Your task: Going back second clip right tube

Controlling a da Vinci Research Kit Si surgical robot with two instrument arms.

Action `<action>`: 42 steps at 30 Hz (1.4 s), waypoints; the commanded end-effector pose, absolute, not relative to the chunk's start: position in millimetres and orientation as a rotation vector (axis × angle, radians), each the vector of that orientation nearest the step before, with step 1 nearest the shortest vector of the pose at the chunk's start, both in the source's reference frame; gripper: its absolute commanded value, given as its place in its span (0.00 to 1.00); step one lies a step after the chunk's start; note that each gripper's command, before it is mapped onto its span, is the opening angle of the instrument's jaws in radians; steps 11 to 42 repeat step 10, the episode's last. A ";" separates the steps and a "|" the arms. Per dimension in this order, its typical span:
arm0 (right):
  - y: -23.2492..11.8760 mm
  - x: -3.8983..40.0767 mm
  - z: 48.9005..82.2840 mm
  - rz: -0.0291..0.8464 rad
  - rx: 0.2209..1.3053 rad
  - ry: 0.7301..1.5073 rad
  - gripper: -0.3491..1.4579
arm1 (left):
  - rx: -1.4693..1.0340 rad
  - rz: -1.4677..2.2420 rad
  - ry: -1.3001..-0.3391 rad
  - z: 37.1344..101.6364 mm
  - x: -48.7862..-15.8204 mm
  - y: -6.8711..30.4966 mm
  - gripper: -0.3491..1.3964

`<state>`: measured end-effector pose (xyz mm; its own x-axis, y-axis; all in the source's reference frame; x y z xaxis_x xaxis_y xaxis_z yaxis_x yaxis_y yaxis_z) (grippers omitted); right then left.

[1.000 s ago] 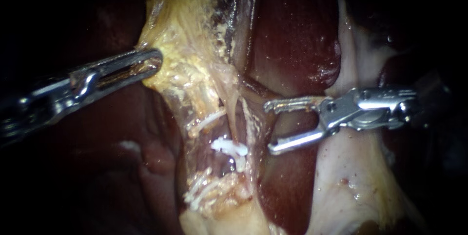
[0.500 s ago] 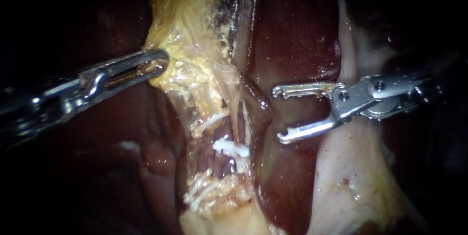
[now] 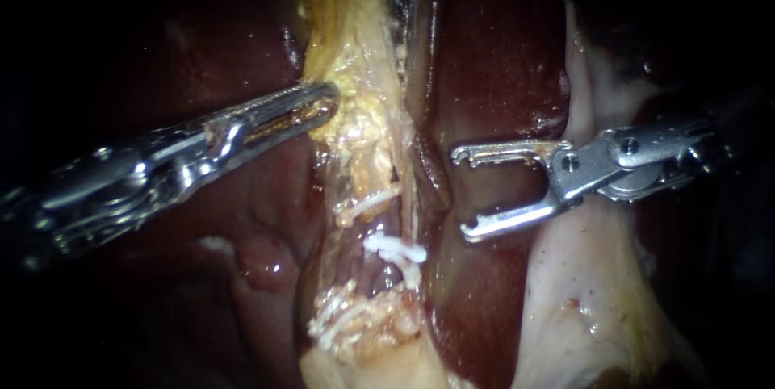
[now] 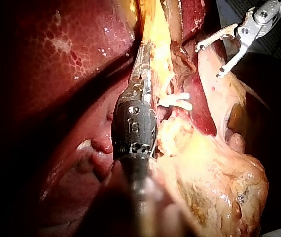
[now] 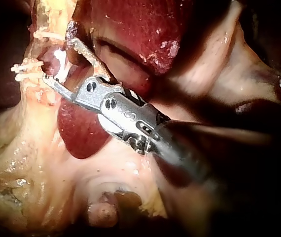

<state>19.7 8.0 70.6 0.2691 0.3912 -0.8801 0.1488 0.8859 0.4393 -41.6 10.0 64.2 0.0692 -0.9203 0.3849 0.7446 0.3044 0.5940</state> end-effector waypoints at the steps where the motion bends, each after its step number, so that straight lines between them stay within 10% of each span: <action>1: 8.0 19.7 70.6 0.173 0.490 1.303 0.52 | 0.268 -1.275 -0.803 64.2 -41.5 10.0 0.00; 42: 8.0 19.7 70.3 0.174 0.490 1.305 0.52 | 0.269 -1.275 -0.803 64.0 -41.5 10.0 0.00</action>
